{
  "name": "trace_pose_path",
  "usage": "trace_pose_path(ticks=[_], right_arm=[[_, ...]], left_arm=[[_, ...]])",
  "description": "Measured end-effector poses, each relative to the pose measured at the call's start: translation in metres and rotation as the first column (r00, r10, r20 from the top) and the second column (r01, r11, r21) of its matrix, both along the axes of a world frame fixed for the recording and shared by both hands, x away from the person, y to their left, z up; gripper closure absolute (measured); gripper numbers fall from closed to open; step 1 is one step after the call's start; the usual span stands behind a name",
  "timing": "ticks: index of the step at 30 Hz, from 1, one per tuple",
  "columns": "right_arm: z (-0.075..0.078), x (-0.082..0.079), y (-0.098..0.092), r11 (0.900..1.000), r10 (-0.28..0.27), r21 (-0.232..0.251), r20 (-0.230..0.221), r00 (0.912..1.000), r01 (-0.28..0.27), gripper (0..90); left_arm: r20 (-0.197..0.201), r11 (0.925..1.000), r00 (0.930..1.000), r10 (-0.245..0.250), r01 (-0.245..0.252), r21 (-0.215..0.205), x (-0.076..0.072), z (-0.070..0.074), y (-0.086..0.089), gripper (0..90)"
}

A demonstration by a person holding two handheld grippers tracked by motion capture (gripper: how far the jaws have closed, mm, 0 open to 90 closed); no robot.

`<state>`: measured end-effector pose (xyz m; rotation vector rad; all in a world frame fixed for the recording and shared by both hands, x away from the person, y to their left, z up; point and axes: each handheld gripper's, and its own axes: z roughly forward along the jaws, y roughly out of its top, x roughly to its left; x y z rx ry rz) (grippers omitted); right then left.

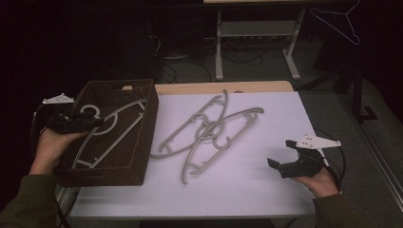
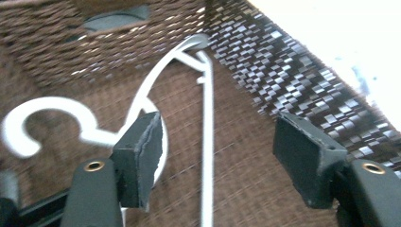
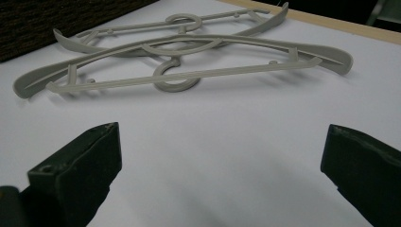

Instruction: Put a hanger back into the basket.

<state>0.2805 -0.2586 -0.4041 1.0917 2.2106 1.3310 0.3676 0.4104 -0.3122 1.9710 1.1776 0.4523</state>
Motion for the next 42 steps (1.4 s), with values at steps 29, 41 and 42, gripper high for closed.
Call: trace_pose_path(ticks=[29,41,42], right_arm=[[0.008,0.000,0.003,0.999,0.007,0.034,0.030,0.9995,-0.008,0.0],[0.009,0.001,0.004,0.999,0.012,0.031,0.034,0.9994,-0.013,0.0],[0.009,0.001,0.004,0.999,0.014,0.031,0.036,0.9993,-0.015,0.0]], left_arm=[[0.102,0.9633,0.9675,-0.231,0.242,-0.115,-0.011,0.016,-0.126,11.4],[0.116,0.9371,0.9460,-0.303,0.318,-0.145,-0.015,0.009,-0.174,11.3],[0.115,0.9355,0.9454,-0.305,0.320,-0.150,-0.014,0.008,-0.178,11.3]])
